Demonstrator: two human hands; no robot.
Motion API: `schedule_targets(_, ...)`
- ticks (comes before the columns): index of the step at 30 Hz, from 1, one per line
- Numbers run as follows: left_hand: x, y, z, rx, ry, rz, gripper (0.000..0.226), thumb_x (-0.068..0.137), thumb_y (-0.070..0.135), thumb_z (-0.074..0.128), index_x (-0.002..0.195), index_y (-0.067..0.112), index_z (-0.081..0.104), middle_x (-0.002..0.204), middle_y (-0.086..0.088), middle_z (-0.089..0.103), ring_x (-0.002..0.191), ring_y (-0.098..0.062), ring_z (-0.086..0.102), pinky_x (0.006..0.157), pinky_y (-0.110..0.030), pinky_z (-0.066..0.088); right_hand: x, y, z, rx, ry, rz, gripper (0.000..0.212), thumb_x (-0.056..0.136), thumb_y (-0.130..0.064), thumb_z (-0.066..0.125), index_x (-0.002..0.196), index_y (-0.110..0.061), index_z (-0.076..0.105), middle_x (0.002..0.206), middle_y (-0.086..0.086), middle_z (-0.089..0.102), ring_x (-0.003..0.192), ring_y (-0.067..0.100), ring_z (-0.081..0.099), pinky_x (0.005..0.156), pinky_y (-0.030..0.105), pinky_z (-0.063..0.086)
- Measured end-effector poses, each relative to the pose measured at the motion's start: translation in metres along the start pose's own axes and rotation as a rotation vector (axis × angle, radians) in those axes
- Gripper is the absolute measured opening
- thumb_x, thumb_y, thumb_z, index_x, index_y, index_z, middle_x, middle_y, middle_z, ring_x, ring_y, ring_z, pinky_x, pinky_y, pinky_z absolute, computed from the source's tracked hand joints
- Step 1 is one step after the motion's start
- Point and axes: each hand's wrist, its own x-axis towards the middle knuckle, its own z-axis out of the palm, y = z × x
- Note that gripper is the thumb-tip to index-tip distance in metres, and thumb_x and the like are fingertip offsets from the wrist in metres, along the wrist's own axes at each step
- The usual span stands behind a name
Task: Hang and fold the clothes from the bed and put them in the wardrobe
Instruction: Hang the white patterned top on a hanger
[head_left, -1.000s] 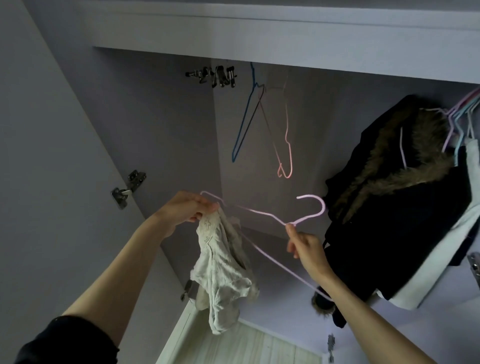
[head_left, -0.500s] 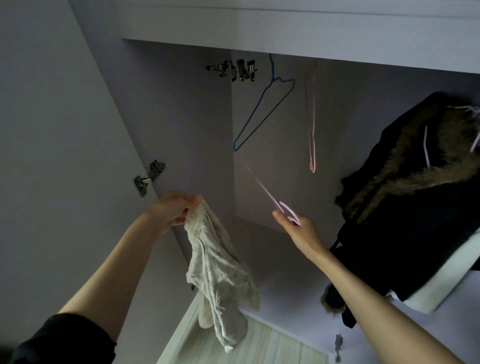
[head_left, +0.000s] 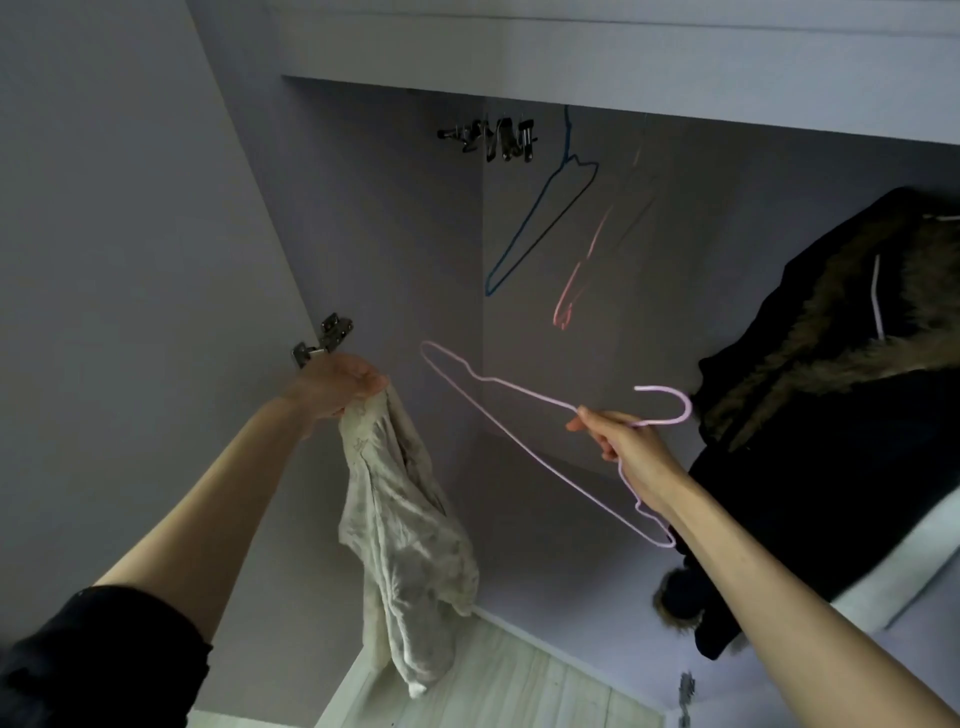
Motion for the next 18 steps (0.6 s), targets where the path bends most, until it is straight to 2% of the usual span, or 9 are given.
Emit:
schedule_targets(3,-0.001,0.0,-0.006,0.031,0.096,0.093,0.005,0.084,0.01,0.068,0.082,0.007,0.065,0.068,-0.002,0.055,0.063,-0.013,0.05,0.058,-0.019,0.04,-0.001,-0.006,-0.006,-0.027,-0.048,-0.024,0.029,0.089,-0.025,0.061,0.061,-0.018,0.065,0.049,-0.013,0.041,0.061,0.01,0.036,0.063,0.025,0.031)
schedule_targets(6,-0.003,0.003,-0.008,0.033,0.125,0.151,0.004,0.084,0.01,0.068,0.083,0.007,0.066,0.075,-0.005,0.058,0.072,-0.015,0.052,0.069,-0.024,0.042,-0.001,-0.01,-0.01,-0.076,-0.148,-0.034,0.036,0.089,-0.027,0.06,0.054,-0.019,0.061,0.057,-0.004,0.047,0.066,0.015,0.039,0.07,0.028,0.034)
schedule_targets(8,-0.004,0.008,-0.008,0.038,0.138,0.184,0.004,0.084,0.011,0.068,0.083,0.009,0.065,0.074,-0.002,0.057,0.072,-0.014,0.051,0.066,-0.018,0.041,0.0,-0.013,-0.01,-0.13,-0.215,-0.028,0.037,0.09,-0.028,0.059,0.053,-0.019,0.062,0.06,-0.004,0.053,0.067,0.013,0.044,0.073,0.029,0.037)
schedule_targets(10,-0.005,0.011,-0.009,0.077,0.171,0.224,0.005,0.084,0.013,0.069,0.085,0.01,0.066,0.073,0.001,0.057,0.066,-0.008,0.051,0.056,-0.005,0.038,0.0,-0.018,-0.009,-0.181,-0.266,-0.035,0.037,0.09,-0.028,0.059,0.054,-0.019,0.063,0.059,-0.006,0.055,0.064,0.011,0.047,0.073,0.027,0.039)
schedule_targets(13,-0.007,0.015,-0.01,0.198,0.215,0.304,0.007,0.085,0.017,0.068,0.085,0.01,0.065,0.07,0.005,0.056,0.062,-0.001,0.048,0.049,-0.004,0.034,-0.002,-0.027,-0.01,-0.187,-0.305,-0.056,0.034,0.091,-0.027,0.058,0.058,-0.019,0.064,0.056,-0.007,0.053,0.062,0.009,0.047,0.067,0.021,0.04)
schedule_targets(18,-0.012,0.027,-0.002,0.273,0.221,0.398,0.009,0.085,0.019,0.068,0.084,0.011,0.067,0.069,0.002,0.059,0.059,-0.004,0.051,0.058,-0.016,0.04,-0.006,-0.04,0.007,-0.247,-0.294,-0.095,0.031,0.091,-0.026,0.059,0.062,-0.016,0.064,0.053,-0.006,0.05,0.05,0.004,0.043,0.05,0.011,0.035)
